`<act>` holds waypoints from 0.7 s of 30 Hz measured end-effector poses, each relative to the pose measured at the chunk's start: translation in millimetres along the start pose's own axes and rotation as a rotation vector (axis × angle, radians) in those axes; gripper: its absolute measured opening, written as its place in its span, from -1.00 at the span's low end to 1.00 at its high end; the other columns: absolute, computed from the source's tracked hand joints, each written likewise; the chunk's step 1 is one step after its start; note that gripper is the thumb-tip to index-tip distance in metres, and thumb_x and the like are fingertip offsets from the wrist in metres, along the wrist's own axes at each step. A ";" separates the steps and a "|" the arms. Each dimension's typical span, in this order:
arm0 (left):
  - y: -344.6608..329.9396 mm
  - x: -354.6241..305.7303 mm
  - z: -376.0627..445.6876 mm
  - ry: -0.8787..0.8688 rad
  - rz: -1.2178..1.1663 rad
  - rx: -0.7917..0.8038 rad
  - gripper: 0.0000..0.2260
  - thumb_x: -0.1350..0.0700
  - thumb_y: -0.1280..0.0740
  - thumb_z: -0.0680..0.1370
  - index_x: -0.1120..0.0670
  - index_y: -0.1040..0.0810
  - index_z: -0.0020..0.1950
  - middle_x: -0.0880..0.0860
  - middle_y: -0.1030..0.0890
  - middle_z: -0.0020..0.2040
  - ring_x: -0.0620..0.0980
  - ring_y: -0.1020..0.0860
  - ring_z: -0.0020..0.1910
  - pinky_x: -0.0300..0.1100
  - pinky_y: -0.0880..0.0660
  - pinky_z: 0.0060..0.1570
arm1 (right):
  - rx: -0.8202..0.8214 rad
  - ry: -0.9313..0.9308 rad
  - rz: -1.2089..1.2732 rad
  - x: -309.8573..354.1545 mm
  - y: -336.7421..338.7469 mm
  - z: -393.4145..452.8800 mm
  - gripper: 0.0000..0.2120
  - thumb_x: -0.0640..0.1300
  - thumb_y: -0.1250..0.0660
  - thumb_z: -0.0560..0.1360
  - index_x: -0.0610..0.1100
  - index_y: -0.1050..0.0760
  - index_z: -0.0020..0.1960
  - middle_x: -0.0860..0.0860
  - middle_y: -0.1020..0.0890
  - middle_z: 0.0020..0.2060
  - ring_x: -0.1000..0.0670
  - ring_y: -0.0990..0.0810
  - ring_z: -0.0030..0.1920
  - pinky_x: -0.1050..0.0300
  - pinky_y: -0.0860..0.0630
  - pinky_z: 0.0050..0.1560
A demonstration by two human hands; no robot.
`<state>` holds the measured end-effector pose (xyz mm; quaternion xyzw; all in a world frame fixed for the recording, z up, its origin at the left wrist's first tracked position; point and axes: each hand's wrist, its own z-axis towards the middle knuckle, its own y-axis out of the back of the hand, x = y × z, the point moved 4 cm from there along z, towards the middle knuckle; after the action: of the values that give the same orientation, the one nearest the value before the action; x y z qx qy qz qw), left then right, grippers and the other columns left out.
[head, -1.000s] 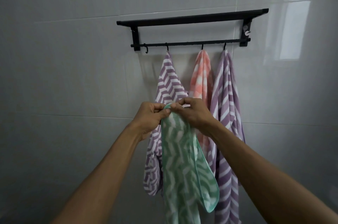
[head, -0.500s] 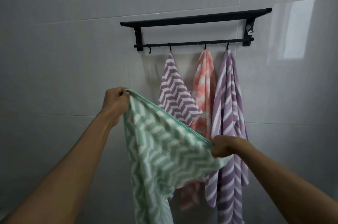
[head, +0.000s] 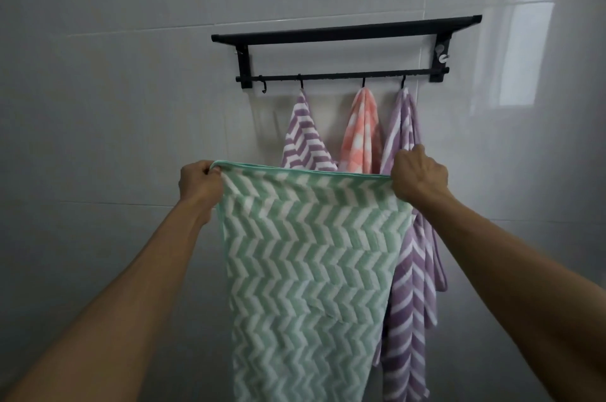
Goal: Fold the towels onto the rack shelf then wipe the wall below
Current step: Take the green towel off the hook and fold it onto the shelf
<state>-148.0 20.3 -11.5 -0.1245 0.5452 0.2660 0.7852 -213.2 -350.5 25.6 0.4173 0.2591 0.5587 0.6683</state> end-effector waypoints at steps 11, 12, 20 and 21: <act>-1.4 -5.0 6.3 0.059 -0.027 -0.002 -0.87 0.15 -0.27 0.60 0.11 -0.61 -0.04 0.16 -0.65 -0.04 0.17 -0.65 -0.03 0.14 -0.62 0.08 | 0.088 -0.093 0.598 -17.7 2.6 19.5 -0.80 -0.15 -0.51 0.46 -0.30 -0.62 -0.13 -0.21 -0.65 -0.17 -0.23 -0.67 -0.18 -0.11 -0.68 -0.18; 0.4 -2.2 6.7 0.075 -0.038 -0.016 -0.87 0.15 -0.29 0.59 0.12 -0.63 -0.05 0.16 -0.67 -0.04 0.17 -0.66 -0.04 0.16 -0.62 0.08 | 0.060 -0.134 0.675 -24.0 3.9 18.5 -0.82 -0.13 -0.55 0.43 -0.24 -0.64 -0.18 -0.20 -0.67 -0.19 -0.20 -0.67 -0.24 -0.13 -0.69 -0.16; -7.4 -11.6 12.2 0.087 -0.094 -0.050 -0.83 0.08 -0.39 0.56 0.08 -0.60 -0.21 0.12 -0.65 -0.14 0.09 -0.63 -0.15 0.10 -0.63 0.07 | 0.055 -0.220 1.068 -47.3 7.5 28.4 -0.82 -0.12 -0.50 0.51 -0.13 -0.59 -0.23 -0.21 -0.69 -0.07 -0.18 -0.71 -0.07 -0.07 -0.70 -0.12; -9.4 -11.9 11.0 0.095 -0.101 -0.050 -0.86 0.07 -0.40 0.56 0.09 -0.61 -0.17 0.12 -0.65 -0.13 0.09 -0.63 -0.15 0.09 -0.63 0.06 | 0.024 -0.245 1.110 -49.9 5.8 28.3 -0.83 -0.14 -0.49 0.53 -0.11 -0.59 -0.22 -0.22 -0.70 -0.05 -0.18 -0.71 -0.05 -0.06 -0.70 -0.13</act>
<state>-137.2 14.5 2.7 -0.1839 0.5678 0.2335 0.7676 -205.4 -406.0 39.2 0.5602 -0.0725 0.7707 0.2948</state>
